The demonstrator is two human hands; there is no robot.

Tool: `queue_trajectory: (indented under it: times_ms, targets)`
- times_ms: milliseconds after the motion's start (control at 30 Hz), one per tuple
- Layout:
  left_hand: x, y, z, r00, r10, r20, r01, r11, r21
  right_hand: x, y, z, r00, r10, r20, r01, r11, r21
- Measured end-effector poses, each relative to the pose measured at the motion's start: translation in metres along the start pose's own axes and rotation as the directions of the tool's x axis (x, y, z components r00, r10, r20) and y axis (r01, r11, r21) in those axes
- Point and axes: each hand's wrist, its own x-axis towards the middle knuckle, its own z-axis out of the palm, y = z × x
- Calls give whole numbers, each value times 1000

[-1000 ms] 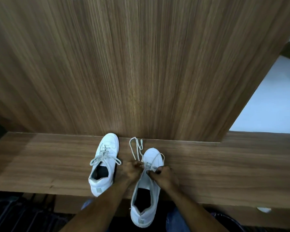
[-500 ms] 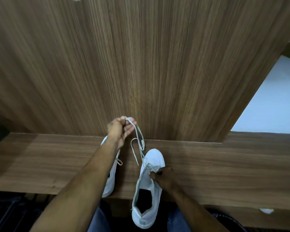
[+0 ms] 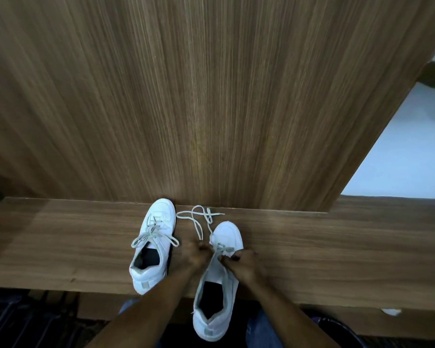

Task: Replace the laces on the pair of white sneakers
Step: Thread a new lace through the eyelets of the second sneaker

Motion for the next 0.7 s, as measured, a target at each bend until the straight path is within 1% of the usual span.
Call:
queue_trajectory:
  times_ms: [33, 67, 100, 133, 167, 200, 267, 300, 367, 400, 533, 633, 700]
  targets:
    - [-2, -2, 2, 998, 47, -47, -40, 990, 139, 1, 0, 0, 1000, -4, -5, 4, 1000, -5]
    - [-1, -4, 2, 995, 75, -60, -59, 971, 232, 1, 1, 0, 1000, -4, -9, 4, 1000, -5]
    - [-1, -3, 1, 994, 95, -51, -77, 956, 283, 2, 2, 0, 1000, -1, -9, 1, 1000, -5]
    - [2, -5, 0, 995, 86, -45, -70, 956, 286, 2, 2, 1, 1000, 0, -5, 0, 1000, -10]
    - [6, -4, -4, 995, 90, -50, -74, 962, 265, 2, 2, 2, 1000, 0, 4, 0, 1000, -15]
    - [8, -1, -10, 993, 76, -87, -57, 979, 198, 2, 1, 2, 1000, 4, 11, -3, 1000, -17]
    - [18, 6, -21, 982, 14, -187, -14, 1000, 5, 2, 0, 2, 1000, 15, 10, -15, 1000, -13]
    - [23, 9, -27, 978, 0, -207, -10, 999, -45, 2, 0, 3, 1000, 23, 1, -23, 1000, -11]
    - [28, 9, -32, 986, 9, -169, -17, 999, -45, 2, 1, 2, 999, 35, 1, -35, 999, -8]
    - [28, 10, -32, 988, -10, -157, 3, 999, -42, 2, 1, 2, 999, 35, 5, -35, 999, -4]
    - [27, 13, -25, 990, -9, -141, 2, 999, -50, 1, -1, 1, 999, 26, 29, -26, 999, 18]
    - [33, 15, -13, 1000, 18, -5, -17, 994, 104, -1, -1, 0, 999, -1, 41, 0, 999, 37]
    - [34, 17, -1, 998, -37, 57, 23, 975, 222, -4, 1, -1, 999, -15, 42, 12, 998, 69]
